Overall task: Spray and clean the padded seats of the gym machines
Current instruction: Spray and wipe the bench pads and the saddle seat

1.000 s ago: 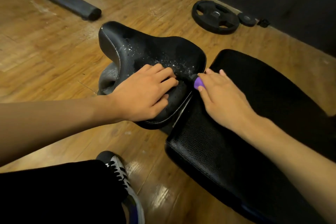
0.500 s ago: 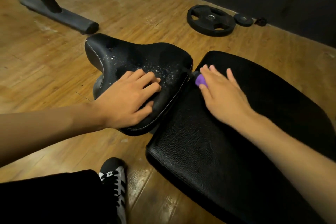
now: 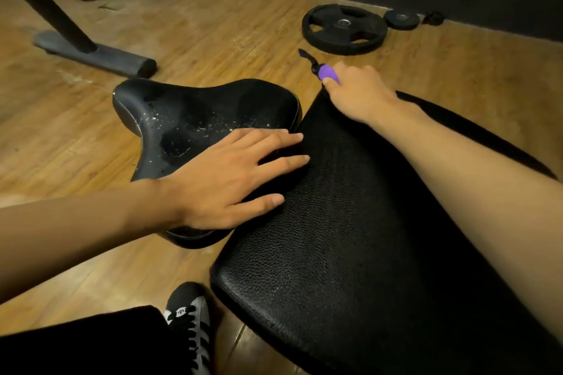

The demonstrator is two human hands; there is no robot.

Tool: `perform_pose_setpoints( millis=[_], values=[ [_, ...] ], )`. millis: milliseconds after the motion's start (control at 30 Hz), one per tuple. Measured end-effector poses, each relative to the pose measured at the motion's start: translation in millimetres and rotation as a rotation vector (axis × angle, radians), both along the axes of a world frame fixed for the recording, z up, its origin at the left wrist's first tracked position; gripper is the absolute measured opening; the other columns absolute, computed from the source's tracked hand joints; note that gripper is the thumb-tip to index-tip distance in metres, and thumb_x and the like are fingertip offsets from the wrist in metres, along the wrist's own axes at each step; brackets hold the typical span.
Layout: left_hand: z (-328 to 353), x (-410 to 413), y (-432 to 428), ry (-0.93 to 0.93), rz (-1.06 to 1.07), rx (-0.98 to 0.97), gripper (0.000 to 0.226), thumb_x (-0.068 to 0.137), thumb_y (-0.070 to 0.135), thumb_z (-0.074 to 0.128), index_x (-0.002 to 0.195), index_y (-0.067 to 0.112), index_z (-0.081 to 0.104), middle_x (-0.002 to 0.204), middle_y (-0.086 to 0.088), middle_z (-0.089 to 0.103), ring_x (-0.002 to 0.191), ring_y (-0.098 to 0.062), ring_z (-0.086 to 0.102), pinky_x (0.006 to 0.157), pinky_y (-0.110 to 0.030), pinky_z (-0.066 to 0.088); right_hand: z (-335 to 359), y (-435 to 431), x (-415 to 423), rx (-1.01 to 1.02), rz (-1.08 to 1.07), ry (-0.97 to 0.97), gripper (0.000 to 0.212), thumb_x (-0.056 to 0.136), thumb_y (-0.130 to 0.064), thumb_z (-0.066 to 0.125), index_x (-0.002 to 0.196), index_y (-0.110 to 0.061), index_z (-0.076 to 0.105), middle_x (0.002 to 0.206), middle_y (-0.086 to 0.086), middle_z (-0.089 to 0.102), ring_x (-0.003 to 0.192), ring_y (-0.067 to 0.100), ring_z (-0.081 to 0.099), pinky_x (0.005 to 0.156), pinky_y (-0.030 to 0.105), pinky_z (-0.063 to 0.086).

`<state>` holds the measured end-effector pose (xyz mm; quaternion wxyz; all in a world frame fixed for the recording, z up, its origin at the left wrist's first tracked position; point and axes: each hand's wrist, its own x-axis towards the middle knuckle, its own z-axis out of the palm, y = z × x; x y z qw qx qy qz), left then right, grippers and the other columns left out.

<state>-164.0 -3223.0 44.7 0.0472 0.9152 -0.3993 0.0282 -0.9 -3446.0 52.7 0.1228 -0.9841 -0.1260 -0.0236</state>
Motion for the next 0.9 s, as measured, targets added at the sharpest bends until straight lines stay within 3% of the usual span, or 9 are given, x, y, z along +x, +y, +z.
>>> perform_pose_setpoints(
  millis=[100, 200, 333, 433, 533, 600, 633, 700, 900],
  values=[
    [1, 9, -10, 0.025, -0.066, 0.009, 0.065, 0.105, 0.057, 0.027, 0.161, 0.024, 0.027, 0.17, -0.005, 0.015, 0.157, -0.022, 0.012, 0.124, -0.053, 0.02, 4, -24, -4, 0.018, -0.041, -0.012, 0.036, 0.105, -0.038, 0.033, 0.121, -0.015, 0.055, 0.099, 0.006, 0.061, 0.102, 0.03, 0.057, 0.103, 0.049, 0.038],
    [-4, 12, -16, 0.043, -0.119, 0.046, 0.067, 0.104, 0.059, 0.027, 0.162, 0.027, 0.021, 0.172, -0.001, 0.008, 0.158, -0.019, 0.004, 0.125, -0.056, 0.013, 1, -66, -14, -0.002, -0.119, 0.006, 0.04, 0.107, -0.039, 0.029, 0.127, -0.014, 0.053, 0.114, 0.012, 0.065, 0.113, 0.037, 0.054, 0.106, 0.049, 0.035],
    [-7, 13, -18, 0.086, -0.136, 0.015, 0.068, 0.103, 0.061, 0.028, 0.163, 0.029, 0.018, 0.172, 0.004, 0.006, 0.158, -0.016, 0.005, 0.124, -0.056, 0.017, -8, -142, -39, 0.044, -0.276, 0.051, 0.044, 0.106, -0.042, 0.026, 0.133, -0.015, 0.049, 0.127, 0.02, 0.061, 0.12, 0.043, 0.05, 0.099, 0.047, 0.04],
    [-9, 14, -18, 0.07, -0.139, 0.005, 0.068, 0.103, 0.061, 0.029, 0.163, 0.031, 0.017, 0.171, 0.005, 0.007, 0.158, -0.016, 0.007, 0.123, -0.054, 0.02, -13, -194, -75, 0.116, -0.366, 0.129, 0.046, 0.107, -0.043, 0.027, 0.152, -0.034, 0.029, 0.143, 0.019, 0.051, 0.133, 0.043, 0.043, 0.109, 0.05, 0.035],
    [-12, 13, -18, 0.042, -0.146, 0.008, 0.067, 0.104, 0.062, 0.027, 0.163, 0.031, 0.016, 0.171, 0.005, 0.007, 0.158, -0.016, 0.008, 0.124, -0.053, 0.02, -8, -222, -111, 0.169, -0.437, 0.168, 0.053, 0.108, -0.043, 0.027, 0.155, -0.049, 0.003, 0.158, 0.012, 0.035, 0.147, 0.039, 0.028, 0.122, 0.052, 0.019],
    [-14, 13, -17, 0.038, -0.144, 0.0, 0.067, 0.104, 0.062, 0.026, 0.163, 0.031, 0.016, 0.171, 0.005, 0.006, 0.158, -0.016, 0.006, 0.124, -0.051, 0.019, -7, -236, -126, 0.175, -0.46, 0.178, 0.045, 0.109, -0.038, 0.025, 0.154, -0.043, 0.019, 0.152, 0.011, 0.044, 0.142, 0.038, 0.036, 0.121, 0.05, 0.019],
    [-14, 12, -17, 0.042, -0.144, -0.005, 0.068, 0.104, 0.063, 0.025, 0.163, 0.031, 0.016, 0.172, 0.005, 0.006, 0.158, -0.015, 0.006, 0.125, -0.05, 0.018, -7, -240, -131, 0.192, -0.472, 0.183, 0.039, 0.109, -0.038, 0.025, 0.148, -0.04, 0.029, 0.141, 0.011, 0.054, 0.129, 0.034, 0.05, 0.115, 0.049, 0.031],
    [-15, 12, -17, 0.044, -0.151, -0.015, 0.068, 0.104, 0.063, 0.024, 0.163, 0.03, 0.016, 0.172, 0.004, 0.006, 0.158, -0.015, 0.004, 0.125, -0.048, 0.018, -10, -242, -136, 0.217, -0.491, 0.179, 0.03, 0.109, -0.039, 0.026, 0.137, -0.037, 0.038, 0.119, 0.007, 0.061, 0.098, 0.02, 0.06, 0.091, 0.041, 0.043],
    [-17, 14, -19, 0.064, -0.167, -0.049, 0.07, 0.103, 0.062, 0.026, 0.163, 0.029, 0.013, 0.172, 0.001, 0.002, 0.158, -0.014, 0.002, 0.128, -0.042, 0.013, -12, -211, -105, 0.002, -0.428, 0.031, 0.04, 0.106, -0.045, 0.032, 0.13, -0.019, 0.051, 0.111, 0.007, 0.062, 0.094, 0.022, 0.06, 0.085, 0.042, 0.051]
  ],
)
